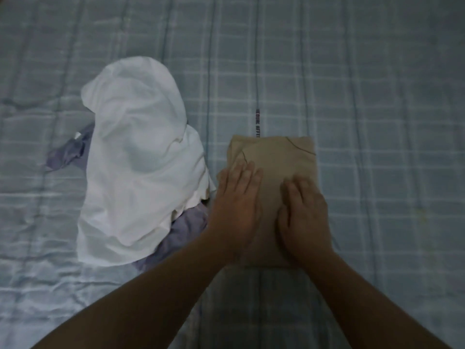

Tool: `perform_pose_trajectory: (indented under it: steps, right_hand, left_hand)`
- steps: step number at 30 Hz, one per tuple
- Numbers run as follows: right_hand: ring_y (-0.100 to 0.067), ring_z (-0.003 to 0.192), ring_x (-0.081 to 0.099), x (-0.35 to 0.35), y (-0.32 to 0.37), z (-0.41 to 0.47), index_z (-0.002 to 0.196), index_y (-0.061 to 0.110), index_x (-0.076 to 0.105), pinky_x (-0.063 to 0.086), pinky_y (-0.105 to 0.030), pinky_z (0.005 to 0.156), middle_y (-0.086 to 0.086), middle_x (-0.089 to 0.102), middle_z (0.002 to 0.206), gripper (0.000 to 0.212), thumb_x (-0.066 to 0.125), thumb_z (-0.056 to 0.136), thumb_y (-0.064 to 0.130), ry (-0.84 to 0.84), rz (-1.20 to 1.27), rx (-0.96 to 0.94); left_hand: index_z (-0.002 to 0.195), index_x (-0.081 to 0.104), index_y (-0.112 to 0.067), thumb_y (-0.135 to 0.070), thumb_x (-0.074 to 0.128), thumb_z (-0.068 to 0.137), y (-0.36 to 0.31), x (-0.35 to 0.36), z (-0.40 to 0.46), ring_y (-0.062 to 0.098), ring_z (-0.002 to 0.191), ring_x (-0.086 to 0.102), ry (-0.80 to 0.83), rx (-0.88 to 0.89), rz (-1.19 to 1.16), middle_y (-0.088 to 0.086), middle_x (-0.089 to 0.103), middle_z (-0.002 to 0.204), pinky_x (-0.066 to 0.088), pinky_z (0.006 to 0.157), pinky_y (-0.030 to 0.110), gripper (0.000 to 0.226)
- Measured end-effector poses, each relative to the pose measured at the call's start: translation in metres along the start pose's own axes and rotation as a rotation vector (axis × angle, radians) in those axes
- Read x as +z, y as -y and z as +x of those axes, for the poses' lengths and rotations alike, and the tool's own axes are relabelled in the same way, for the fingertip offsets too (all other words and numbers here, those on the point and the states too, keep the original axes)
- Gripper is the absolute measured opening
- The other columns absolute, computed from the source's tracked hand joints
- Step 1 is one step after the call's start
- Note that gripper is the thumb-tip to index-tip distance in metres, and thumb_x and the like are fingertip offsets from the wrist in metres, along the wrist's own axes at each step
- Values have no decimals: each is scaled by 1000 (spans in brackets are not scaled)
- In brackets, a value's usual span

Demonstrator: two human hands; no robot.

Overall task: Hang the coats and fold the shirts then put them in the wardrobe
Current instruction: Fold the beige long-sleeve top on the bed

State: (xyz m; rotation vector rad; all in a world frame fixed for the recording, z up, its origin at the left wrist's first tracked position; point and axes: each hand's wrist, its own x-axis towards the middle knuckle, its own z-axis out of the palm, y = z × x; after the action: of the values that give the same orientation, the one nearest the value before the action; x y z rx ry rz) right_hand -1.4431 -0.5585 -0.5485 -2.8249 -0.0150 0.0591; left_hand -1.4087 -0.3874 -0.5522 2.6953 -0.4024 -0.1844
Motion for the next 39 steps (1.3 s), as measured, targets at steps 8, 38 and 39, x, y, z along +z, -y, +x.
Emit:
perform_pose_trajectory:
  steps: [8, 38, 39]
  right_hand:
    - [-30, 150, 19, 32, -43, 2, 154, 8, 27, 24, -50, 118, -13, 24, 162, 62, 37, 99, 36, 142, -56, -60]
    - [-33, 149, 19, 26, -72, 90, 156, 15, 22, 21, -53, 119, -11, 22, 162, 59, 32, 102, 35, 183, -83, -185]
    - [-33, 148, 21, 28, -73, 89, 156, 15, 24, 23, -53, 118, -12, 24, 162, 58, 32, 101, 33, 168, -66, -187]
  left_hand:
    - [155, 26, -21, -42, 32, 98, 9, 51, -18, 31, 150, 14, 67, -128, 99, 11, 19, 163, 17, 119, 50, 61]
    - [156, 12, -31, -46, 16, 102, 24, 37, 64, 26, 152, -1, 106, -108, 247, 5, 11, 165, 9, 121, 51, 56]
    - [156, 9, -33, -48, 14, 102, 27, 40, 62, 25, 152, -3, 122, -125, 235, 4, 8, 165, 8, 121, 52, 57]
